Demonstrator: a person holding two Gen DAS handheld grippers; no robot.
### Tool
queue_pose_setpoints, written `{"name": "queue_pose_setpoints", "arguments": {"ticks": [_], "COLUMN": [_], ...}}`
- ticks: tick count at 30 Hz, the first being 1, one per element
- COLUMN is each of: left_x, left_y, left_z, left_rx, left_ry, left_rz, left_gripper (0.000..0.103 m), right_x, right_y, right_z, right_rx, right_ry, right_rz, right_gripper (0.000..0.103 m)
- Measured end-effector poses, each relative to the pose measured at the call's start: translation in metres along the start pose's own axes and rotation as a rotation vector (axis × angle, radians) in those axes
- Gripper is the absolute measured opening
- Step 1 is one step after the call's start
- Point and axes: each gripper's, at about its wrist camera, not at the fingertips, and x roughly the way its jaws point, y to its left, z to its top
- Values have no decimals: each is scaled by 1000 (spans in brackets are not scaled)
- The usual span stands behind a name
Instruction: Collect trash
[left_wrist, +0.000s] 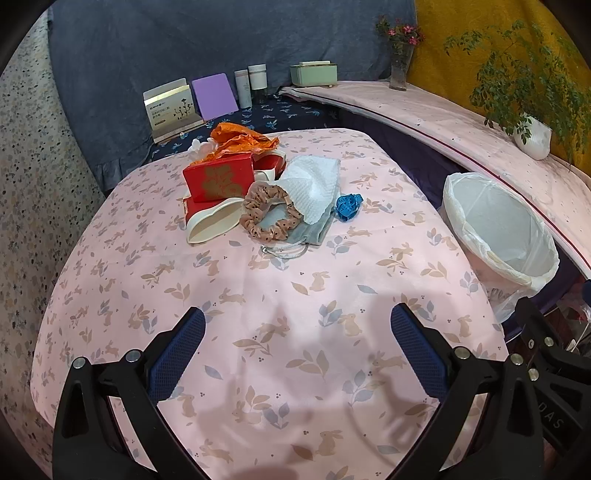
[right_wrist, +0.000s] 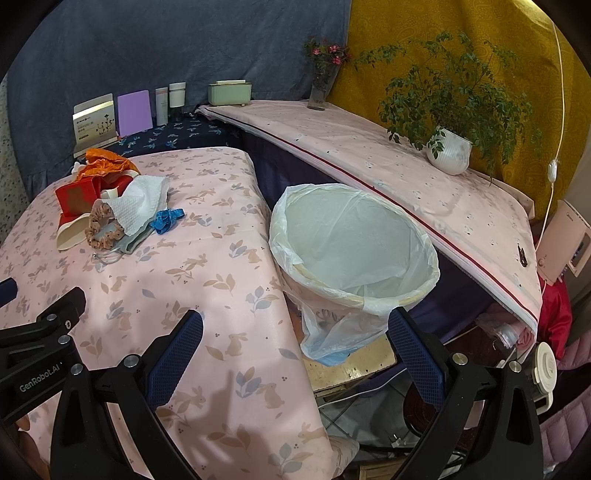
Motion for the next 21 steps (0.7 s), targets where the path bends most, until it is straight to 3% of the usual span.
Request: {"name": "queue_pose_setpoints", "arguments": {"ticks": [21], "left_x": [-1], "left_y": [0], "left_z": [-1], "left_rx": [1], "left_ry": [-3], "left_rz": [0], "left_gripper": [96], "right_x": [-1], "right_y": [-1], "right_z": [-1], "right_rx": [-2], "right_ry": [-1], "right_rz": [-2], "right_gripper": [96]}}
